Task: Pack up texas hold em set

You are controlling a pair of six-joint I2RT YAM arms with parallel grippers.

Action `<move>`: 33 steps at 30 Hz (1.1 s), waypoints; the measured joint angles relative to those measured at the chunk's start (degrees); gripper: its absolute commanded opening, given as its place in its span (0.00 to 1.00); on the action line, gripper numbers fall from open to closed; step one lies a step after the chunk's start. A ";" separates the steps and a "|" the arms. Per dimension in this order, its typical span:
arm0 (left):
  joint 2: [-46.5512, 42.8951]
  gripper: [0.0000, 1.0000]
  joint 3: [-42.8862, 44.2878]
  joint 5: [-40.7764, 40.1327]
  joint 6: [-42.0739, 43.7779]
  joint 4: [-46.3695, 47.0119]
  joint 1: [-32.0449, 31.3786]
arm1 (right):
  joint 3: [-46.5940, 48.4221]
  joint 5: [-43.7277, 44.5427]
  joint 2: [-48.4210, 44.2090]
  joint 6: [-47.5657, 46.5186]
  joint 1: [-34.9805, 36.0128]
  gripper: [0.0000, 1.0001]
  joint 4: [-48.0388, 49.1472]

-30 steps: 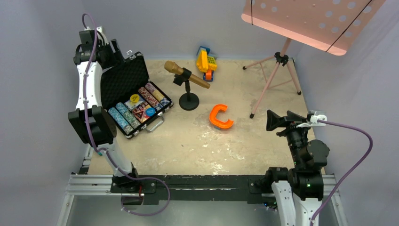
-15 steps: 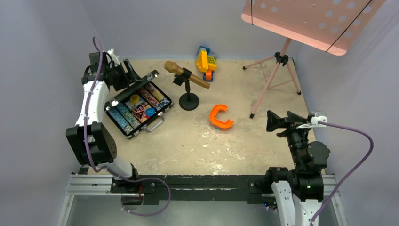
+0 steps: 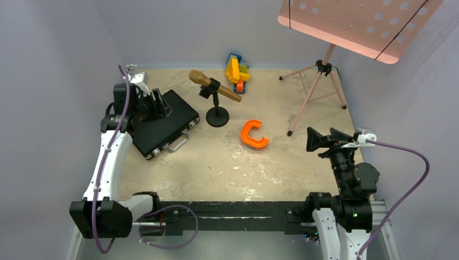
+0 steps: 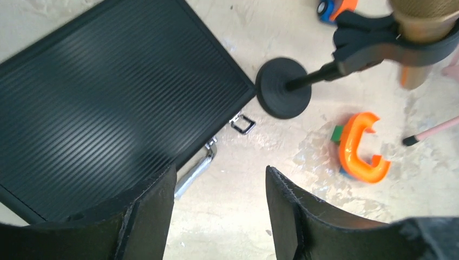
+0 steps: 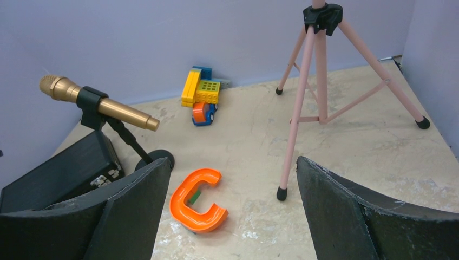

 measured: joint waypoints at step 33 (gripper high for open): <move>21.49 0.28 -6.51 -13.81 0.66 15.02 -20.02 | -0.02 0.00 -0.66 0.07 0.00 0.91 -0.17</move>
